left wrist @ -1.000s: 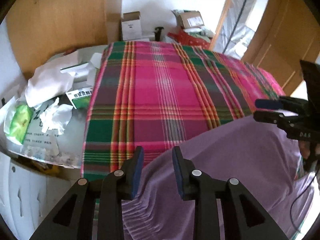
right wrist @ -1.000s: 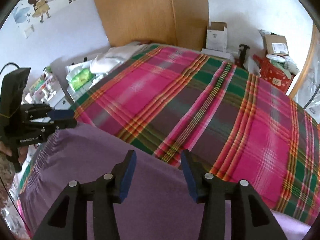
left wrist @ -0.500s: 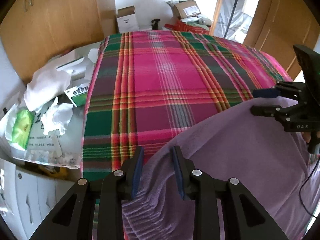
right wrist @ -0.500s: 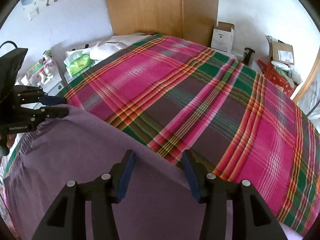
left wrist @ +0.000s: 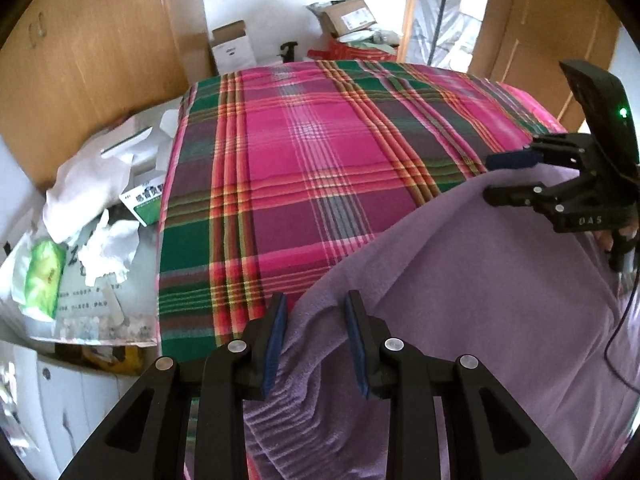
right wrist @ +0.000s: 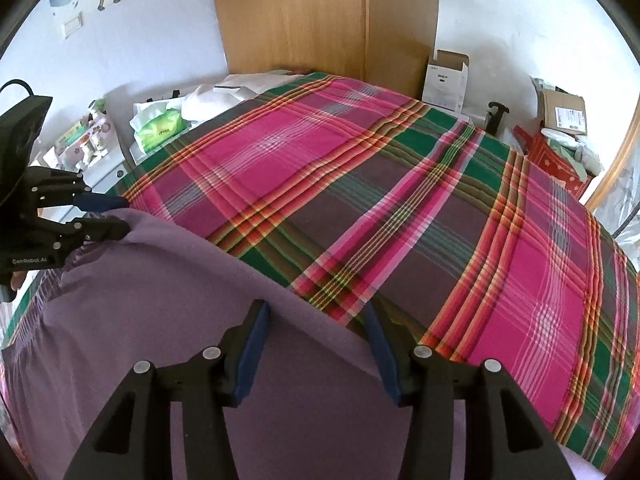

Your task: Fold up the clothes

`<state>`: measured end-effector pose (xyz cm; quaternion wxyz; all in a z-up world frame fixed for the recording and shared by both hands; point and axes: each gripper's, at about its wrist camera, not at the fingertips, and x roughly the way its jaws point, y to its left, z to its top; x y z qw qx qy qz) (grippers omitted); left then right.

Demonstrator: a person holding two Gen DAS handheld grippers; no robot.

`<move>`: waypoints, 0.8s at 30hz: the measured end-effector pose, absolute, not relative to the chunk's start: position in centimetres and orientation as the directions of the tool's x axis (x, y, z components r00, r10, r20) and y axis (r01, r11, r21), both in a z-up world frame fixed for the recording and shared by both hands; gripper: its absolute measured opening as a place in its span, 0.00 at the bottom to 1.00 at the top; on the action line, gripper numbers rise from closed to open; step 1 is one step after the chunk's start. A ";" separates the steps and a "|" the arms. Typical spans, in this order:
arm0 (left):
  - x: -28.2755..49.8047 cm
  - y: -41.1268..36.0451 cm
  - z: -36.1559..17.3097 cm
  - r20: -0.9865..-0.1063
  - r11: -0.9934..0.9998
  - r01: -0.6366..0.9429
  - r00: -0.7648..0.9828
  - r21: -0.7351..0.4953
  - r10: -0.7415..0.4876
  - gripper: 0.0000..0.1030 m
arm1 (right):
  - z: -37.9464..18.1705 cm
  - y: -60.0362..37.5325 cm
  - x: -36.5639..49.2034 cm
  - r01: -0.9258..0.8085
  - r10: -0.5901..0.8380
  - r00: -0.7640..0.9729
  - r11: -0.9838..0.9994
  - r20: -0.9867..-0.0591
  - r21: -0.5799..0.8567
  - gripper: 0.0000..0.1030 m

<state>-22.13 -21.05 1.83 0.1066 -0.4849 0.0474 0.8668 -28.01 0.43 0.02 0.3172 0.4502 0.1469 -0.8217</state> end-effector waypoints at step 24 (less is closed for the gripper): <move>-19.6 -20.9 4.2 -0.774 -0.983 -0.186 -0.621 -0.005 0.122 0.04 | 2.3 2.5 -24.0 0.612 -0.392 -0.462 -0.790 -0.796 0.035 0.03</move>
